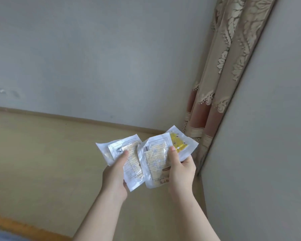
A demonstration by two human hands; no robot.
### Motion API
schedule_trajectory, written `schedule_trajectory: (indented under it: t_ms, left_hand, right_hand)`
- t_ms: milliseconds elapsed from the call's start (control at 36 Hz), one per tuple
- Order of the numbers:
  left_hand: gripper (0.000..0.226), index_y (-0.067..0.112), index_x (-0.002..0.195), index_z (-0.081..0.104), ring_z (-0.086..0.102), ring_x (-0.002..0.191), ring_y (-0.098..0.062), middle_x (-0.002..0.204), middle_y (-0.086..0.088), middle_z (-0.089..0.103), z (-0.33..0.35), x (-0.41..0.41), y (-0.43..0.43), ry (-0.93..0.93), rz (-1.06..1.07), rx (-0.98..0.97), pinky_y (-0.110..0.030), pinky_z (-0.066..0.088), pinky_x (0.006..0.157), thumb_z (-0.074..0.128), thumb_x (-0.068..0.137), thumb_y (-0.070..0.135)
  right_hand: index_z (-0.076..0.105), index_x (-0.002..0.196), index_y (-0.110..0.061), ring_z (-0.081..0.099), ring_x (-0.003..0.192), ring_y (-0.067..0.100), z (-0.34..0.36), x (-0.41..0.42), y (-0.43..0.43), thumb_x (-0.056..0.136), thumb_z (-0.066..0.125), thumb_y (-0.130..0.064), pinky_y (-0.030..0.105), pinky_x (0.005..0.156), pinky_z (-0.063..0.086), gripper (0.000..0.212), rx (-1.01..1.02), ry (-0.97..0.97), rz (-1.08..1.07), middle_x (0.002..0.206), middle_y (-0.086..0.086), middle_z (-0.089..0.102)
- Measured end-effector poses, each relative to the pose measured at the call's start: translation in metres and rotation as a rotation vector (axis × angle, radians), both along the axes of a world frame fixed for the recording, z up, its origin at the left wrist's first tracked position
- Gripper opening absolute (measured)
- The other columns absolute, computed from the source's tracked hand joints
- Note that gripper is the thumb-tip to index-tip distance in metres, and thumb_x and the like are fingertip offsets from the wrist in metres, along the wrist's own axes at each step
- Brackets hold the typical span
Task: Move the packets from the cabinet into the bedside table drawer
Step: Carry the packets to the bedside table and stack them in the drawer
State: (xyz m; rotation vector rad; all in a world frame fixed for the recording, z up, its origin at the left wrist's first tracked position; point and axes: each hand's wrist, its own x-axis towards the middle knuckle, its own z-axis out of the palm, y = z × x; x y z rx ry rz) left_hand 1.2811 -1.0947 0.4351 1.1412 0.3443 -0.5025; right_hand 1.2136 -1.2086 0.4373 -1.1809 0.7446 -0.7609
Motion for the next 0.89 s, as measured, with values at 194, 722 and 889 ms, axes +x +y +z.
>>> schedule_trajectory:
  t_ms: [194, 722, 889]
  left_hand:
    - [0.019, 0.017, 0.103, 0.067, 0.069, 0.084, -0.020, 0.097, -0.003, 0.072, -0.001, 0.100, -0.086, -0.025, 0.263, -0.085, -0.033, 0.054, 0.071, 0.066, 0.087, 0.025]
    - [0.012, 0.018, 0.094, 0.066, 0.068, 0.080, -0.019, 0.091, -0.002, 0.070, -0.027, 0.347, -0.047, 0.107, 0.859, -0.116, -0.040, 0.055, 0.075, 0.070, 0.084, 0.024]
    - [0.015, 0.019, 0.095, 0.063, 0.066, 0.074, -0.018, 0.089, -0.001, 0.068, -0.031, 0.455, 0.019, 0.040, 0.935, 0.006, -0.033, 0.054, 0.066, 0.072, 0.083, 0.023]
  right_hand:
    - [0.068, 0.081, -0.016, 0.067, 0.070, 0.006, -0.003, 0.119, -0.061, 0.087, 0.065, -0.018, 0.019, 0.061, 0.052, 0.008, -0.012, 0.015, 0.205, 0.077, -0.003, 0.072]
    - [0.058, 0.081, -0.002, 0.058, 0.060, 0.018, -0.040, 0.414, -0.051, 0.095, 0.053, -0.028, 0.022, 0.046, 0.047, 0.029, 0.160, 0.286, 0.606, 0.071, 0.006, 0.060]
    - [0.052, 0.072, -0.008, 0.052, 0.054, 0.015, -0.035, 0.535, -0.002, 0.097, 0.050, -0.026, 0.020, 0.041, 0.042, 0.031, 0.148, 0.339, 0.578, 0.065, 0.002, 0.053]
